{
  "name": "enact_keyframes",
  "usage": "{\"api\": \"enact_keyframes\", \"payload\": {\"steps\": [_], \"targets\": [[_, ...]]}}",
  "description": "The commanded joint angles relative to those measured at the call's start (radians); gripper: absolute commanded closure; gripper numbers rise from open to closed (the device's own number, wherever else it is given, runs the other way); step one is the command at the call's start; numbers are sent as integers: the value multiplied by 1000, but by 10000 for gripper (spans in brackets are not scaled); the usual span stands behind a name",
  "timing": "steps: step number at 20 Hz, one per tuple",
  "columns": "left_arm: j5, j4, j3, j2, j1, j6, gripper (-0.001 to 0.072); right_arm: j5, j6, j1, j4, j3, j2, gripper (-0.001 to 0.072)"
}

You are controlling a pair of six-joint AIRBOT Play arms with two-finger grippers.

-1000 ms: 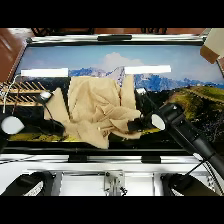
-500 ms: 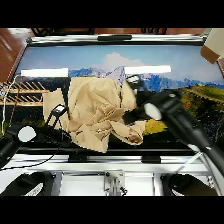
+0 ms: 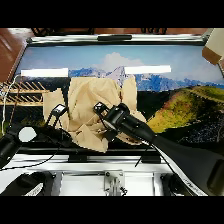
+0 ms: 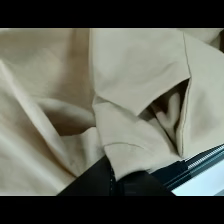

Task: Fold the shirts.

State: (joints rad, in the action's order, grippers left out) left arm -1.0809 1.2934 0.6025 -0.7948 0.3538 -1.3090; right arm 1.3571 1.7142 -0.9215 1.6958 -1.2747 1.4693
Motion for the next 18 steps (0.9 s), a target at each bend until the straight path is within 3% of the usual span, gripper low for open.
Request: {"api": "enact_keyframes", "payload": {"steps": [1,5,6,7,8,9,12,14,15,16,18], "targets": [[23,0,-1,1,0,-1,655,5,45,-23,114,-3,55,55],[23,0,-1,1,0,-4,655,-13,127,-23,211,-3,136,57],[23,0,-1,1,0,-4,655,-14,148,-23,236,-3,148,149],[24,0,-1,1,0,-3,655,-14,152,-23,261,-3,150,408],[25,0,-1,0,0,-3,655,-15,164,-23,293,-3,143,579],[29,2,-1,0,0,-3,655,-7,166,-23,330,-7,128,637],[61,105,5,-1,0,-5,654,9,142,-23,387,-45,17,638],[55,224,45,-1,0,-71,627,9,129,-23,369,-95,-87,639],[36,264,79,-2,0,-92,346,7,129,-23,346,-124,-144,639],[8,278,119,-2,0,-106,-13,3,130,-23,320,-144,-195,639],[-88,277,233,-1,0,-190,-13,8,148,-23,270,-155,-279,639]]}}
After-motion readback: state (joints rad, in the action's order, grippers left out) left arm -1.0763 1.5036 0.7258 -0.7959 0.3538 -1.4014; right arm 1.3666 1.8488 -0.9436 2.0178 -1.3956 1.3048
